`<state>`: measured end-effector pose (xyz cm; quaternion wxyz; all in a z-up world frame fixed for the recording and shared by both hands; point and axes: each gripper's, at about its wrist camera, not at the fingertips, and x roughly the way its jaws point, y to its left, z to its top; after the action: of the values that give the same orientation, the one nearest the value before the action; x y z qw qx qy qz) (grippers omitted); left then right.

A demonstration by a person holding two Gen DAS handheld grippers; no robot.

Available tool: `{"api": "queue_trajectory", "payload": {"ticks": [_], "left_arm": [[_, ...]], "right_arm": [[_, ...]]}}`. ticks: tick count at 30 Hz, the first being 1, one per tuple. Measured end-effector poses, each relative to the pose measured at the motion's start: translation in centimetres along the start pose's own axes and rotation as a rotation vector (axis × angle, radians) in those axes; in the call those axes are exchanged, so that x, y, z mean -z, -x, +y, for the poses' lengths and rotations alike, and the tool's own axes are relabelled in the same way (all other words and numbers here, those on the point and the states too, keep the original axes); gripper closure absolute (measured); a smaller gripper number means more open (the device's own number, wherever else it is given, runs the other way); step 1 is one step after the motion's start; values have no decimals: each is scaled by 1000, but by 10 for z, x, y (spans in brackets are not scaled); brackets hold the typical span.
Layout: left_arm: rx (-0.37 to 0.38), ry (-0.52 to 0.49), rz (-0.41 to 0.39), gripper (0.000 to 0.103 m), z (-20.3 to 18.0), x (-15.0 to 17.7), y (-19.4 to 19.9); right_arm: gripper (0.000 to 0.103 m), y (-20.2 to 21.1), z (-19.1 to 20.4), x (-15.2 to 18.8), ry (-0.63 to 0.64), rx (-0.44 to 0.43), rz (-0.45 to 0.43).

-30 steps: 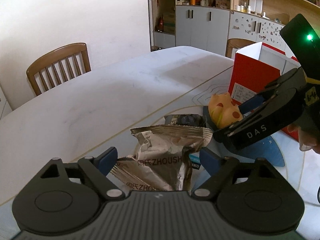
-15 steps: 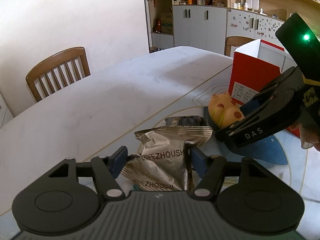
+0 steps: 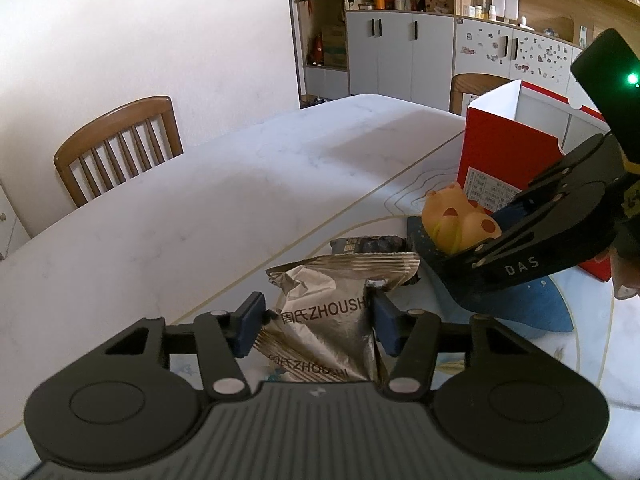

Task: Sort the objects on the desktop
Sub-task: 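Close left tool on the silver snack bag while right tool grasps the yellow pig toy, then carry the silver bag and pig toy over the red shoebox with both tools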

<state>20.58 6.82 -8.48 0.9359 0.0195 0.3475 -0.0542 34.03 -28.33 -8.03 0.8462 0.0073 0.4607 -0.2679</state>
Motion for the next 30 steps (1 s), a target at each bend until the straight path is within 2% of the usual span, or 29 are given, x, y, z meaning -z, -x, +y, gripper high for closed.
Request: {"api": "queue_trajectory", "payload": {"ticks": [13,30], "left_arm": [[-8,6,-22,47,-2,-6,18],[-2,26,-50,47,-24,-8,64]], "right_arm": [[61,30,1,5,-14,-19,-31],[61,84,6,20,-24,-48,-76]]}}
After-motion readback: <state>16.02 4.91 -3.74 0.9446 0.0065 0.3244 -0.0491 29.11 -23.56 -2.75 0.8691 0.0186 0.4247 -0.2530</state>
